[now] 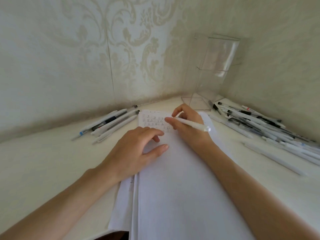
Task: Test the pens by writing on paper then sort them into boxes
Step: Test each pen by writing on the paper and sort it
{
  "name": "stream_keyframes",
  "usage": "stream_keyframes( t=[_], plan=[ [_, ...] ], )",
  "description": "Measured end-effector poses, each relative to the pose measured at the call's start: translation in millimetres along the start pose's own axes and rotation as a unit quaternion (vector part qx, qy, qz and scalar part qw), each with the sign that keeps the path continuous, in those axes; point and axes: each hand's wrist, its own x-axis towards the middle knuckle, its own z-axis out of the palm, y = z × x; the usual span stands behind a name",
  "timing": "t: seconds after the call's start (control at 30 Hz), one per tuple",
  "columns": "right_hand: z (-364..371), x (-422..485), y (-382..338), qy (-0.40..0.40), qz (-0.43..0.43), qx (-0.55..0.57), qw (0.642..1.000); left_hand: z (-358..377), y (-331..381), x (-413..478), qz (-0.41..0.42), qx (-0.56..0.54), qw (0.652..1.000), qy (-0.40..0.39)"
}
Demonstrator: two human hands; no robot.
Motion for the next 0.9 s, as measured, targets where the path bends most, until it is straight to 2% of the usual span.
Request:
stream_keyframes(
  t=[0.1, 0.2, 0.4, 0.67, 0.73, 0.8, 0.9],
  plan=[
    [2, -1, -3, -0.03, -0.022, -0.006, 0.999, -4, 3, 0, -0.05, -0.097, 0.994, -0.001],
    [3, -4, -10, -0.063, -0.016, 0.083, 0.994, -7, 5, 1, -0.042, -0.139, 0.989, -0.031],
    [10, -6, -15, -0.04, 0.02, 0.131, 0.99, -7, 3, 2, 0.001, -0.139, 0.989, -0.053],
    [9, -6, -17, -0.042, 0.013, 0.14, 0.989, -4, -6, -1, 0.045, -0.076, 0.996, -0.014],
    [8, -5, -17, -0.048, 0.007, 0.147, 0.988, -6, -9, 2, 0.042, -0.063, 0.997, 0.024],
    [7, -5, -15, -0.059, 0.015, 0.151, 0.987, -11, -18, 5, 0.023, -0.027, 0.993, 0.114],
    [7, -6, -12, -0.066, 0.023, 0.117, 0.991, -20, -35, 4, -0.093, 0.062, 0.969, 0.218]
  ],
)
